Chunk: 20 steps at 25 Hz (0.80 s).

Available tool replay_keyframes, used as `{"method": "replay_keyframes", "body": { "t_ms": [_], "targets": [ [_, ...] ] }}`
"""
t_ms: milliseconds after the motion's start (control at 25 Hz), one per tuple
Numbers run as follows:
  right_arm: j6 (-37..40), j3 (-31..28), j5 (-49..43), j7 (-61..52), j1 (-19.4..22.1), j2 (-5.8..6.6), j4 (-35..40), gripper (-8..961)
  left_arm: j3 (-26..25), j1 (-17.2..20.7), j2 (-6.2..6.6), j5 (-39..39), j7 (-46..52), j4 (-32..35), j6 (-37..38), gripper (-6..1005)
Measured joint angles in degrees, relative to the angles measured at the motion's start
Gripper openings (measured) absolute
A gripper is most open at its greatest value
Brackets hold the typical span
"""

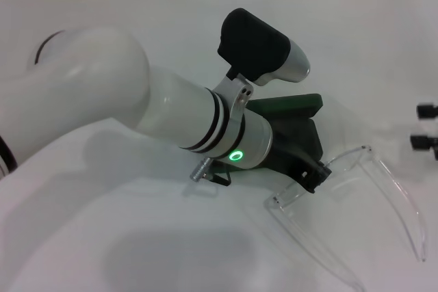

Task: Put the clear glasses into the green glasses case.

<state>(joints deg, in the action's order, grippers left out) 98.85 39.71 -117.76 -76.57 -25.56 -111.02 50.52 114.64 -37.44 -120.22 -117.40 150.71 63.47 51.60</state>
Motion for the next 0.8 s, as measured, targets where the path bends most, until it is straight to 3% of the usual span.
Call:
{"method": "replay_keyframes", "body": {
  "t_ms": [120,440,640,800],
  "targets": [
    [0.09,0.40,-3.84,-0.95,-0.61,-0.57,1.52,553,-0.06,0.09,0.03,-0.22,0.10,0.00,-0.62,84],
    [-0.90,1.21,-15.15,-5.66,-1.87,-4.34,10.45,552,-0.84,0.11,0.04,-0.29,-0.04,-0.53,-1.64,84],
    [-3.34,1.58,-15.12,-10.86,-2.48,-4.09,13.80,552,-1.52,0.17,0.10,-0.31,-0.14,-0.76,-2.14,83],
    [-3.99,5.88,-20.52,-15.72,-5.20,-3.93,14.04,552,-2.29,-0.22,0.12,-0.26,-0.16,-1.89,-2.15,83]
  ]
}}
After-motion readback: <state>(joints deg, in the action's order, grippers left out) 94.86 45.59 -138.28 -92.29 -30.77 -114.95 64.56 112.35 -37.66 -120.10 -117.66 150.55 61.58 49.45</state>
